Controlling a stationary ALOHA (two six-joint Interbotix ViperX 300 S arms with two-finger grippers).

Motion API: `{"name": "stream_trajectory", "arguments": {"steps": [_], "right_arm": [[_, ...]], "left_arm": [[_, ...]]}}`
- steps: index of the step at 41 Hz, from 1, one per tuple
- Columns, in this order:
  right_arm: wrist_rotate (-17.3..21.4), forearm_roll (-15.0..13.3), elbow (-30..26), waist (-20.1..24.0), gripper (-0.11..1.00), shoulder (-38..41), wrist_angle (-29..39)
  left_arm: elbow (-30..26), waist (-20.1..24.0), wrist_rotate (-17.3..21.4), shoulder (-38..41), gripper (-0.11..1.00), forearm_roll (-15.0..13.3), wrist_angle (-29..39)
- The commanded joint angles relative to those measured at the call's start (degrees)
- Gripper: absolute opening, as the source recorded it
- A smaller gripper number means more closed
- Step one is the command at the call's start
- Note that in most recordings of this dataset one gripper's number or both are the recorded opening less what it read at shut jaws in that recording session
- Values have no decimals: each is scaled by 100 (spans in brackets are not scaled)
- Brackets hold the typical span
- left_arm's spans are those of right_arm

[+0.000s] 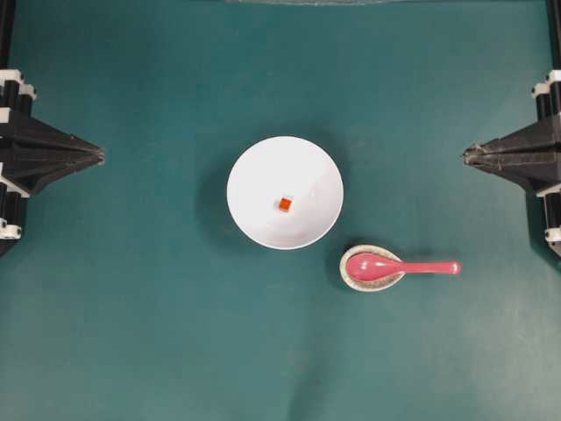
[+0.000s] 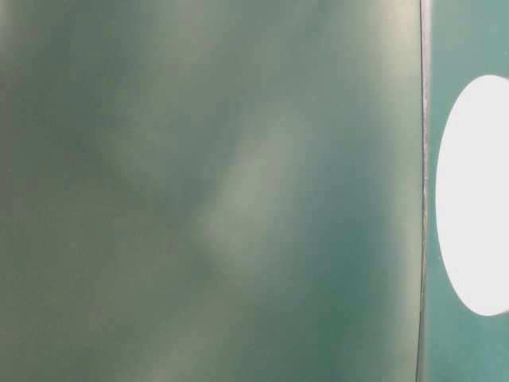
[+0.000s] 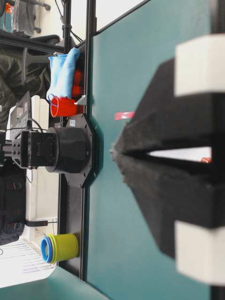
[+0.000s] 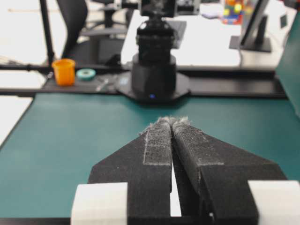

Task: Grip the spoon and scoop the red block from the bowl with right arm.
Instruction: 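Move the right gripper to the pink spoon handle in the spoon rest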

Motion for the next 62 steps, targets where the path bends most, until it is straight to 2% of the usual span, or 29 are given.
{"name": "stream_trajectory", "arguments": {"steps": [1, 2, 7, 21, 27, 35, 38, 47, 54, 58, 62], "right_arm": [[53, 26, -88, 9, 0, 79, -26], [70, 35, -114, 9, 0, 149, 79], [141, 26, -202, 9, 1, 255, 229], [211, 26, -237, 0, 3, 281, 255], [211, 35, -237, 9, 16, 281, 255], [211, 26, -229, 0, 43, 290, 255], [211, 35, -220, 0, 48, 299, 255], [413, 44, -149, 88, 49, 483, 237], [501, 44, 149, 413, 50, 896, 18], [510, 141, 378, 686, 49, 1274, -413], [510, 422, 624, 949, 49, 1749, -1063]], "left_arm": [[-167, -9, -62, 88, 0, 18, 360], [-220, -9, -62, 70, 0, 18, 773], [-316, -9, -62, 35, 0, 18, 1134], [-352, 237, -53, 9, 0, 26, 1362], [-352, 396, -53, 9, 0, 18, 1380], [-352, 404, -26, 0, 0, 18, 1415], [-352, 404, -53, 0, 0, 26, 1450], [-352, 404, -62, 0, 0, 18, 1512], [-352, 404, -62, 0, 0, 18, 1529], [-352, 404, -62, 0, 0, 18, 1547], [-352, 404, -70, 0, 0, 18, 1547]]}}
